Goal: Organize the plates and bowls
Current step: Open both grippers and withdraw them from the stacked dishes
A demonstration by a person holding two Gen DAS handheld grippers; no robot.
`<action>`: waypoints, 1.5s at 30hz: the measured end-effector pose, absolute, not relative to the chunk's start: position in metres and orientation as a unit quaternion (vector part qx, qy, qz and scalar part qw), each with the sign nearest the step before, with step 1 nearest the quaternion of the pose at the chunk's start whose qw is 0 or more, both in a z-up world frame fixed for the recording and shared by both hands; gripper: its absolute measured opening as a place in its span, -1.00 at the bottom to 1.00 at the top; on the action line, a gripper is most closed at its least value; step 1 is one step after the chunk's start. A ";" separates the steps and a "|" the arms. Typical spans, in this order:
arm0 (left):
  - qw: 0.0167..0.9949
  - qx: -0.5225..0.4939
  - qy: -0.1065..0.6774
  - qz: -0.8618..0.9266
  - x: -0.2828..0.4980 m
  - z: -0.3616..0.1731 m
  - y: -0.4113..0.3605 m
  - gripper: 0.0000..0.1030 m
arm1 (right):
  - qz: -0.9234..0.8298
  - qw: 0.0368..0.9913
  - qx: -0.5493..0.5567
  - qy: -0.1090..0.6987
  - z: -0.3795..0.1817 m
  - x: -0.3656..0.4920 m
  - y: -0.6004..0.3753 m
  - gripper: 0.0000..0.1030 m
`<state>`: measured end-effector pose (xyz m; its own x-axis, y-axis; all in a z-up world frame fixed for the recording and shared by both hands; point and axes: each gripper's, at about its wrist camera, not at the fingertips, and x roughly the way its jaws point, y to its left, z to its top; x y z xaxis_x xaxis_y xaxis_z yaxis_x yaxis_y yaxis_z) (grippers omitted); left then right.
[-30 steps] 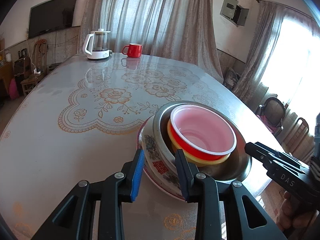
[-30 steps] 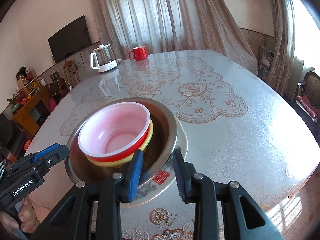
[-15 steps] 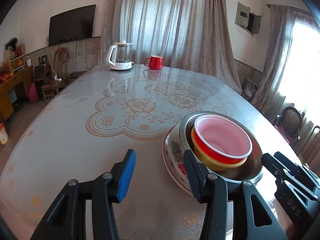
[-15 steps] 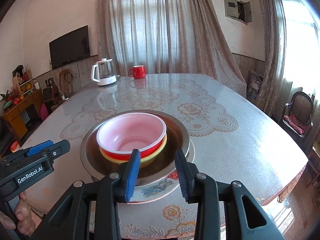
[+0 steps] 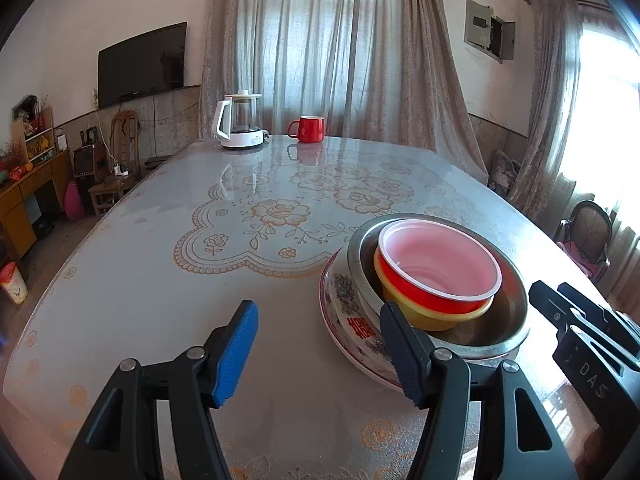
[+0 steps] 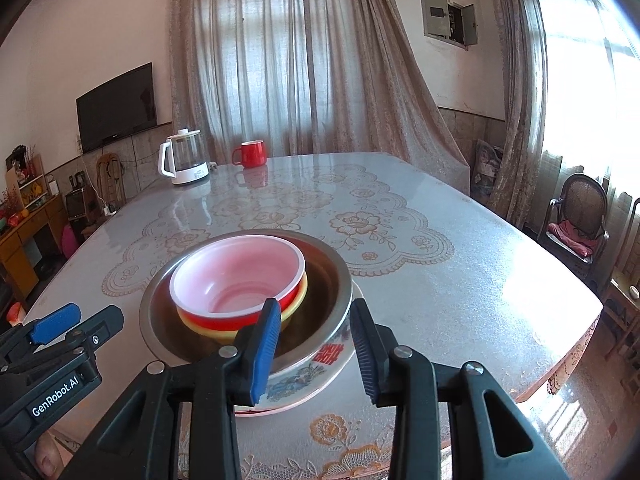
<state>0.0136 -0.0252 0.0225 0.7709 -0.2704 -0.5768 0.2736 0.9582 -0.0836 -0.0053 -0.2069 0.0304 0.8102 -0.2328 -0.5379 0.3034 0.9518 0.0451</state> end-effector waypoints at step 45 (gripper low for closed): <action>0.945 0.010 0.300 -0.131 0.017 0.026 -0.031 0.99 | -0.131 0.946 0.070 0.289 0.024 0.000 -0.207 -0.29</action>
